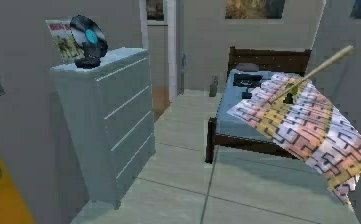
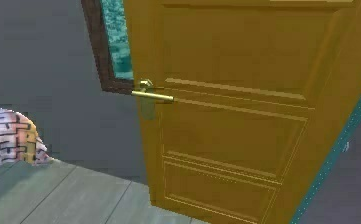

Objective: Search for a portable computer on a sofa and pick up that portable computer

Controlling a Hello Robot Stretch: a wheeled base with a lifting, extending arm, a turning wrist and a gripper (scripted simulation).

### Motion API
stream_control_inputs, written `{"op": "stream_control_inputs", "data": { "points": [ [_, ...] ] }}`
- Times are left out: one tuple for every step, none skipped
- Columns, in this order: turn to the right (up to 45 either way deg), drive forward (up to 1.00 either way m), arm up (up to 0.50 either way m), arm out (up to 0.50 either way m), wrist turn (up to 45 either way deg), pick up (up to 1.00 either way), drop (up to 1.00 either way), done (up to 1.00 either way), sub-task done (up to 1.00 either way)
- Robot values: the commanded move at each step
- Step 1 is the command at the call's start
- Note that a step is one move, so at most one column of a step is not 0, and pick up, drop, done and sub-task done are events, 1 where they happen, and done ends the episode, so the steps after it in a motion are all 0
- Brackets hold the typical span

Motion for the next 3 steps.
{"op": "stream_control_inputs", "data": {
  "points": [
    [3.0, 0.00, 0.00, 0.00, 0.0, 0.00, 0.00, 0.00, 0.00],
    [0.0, 1.00, 0.00, 0.00, 0.0, 0.00, 0.00, 0.00, 0.00],
    [0.0, 0.30, 0.00, 0.00, 0.0, 0.00, 0.00, 0.00, 0.00]
  ]
}}
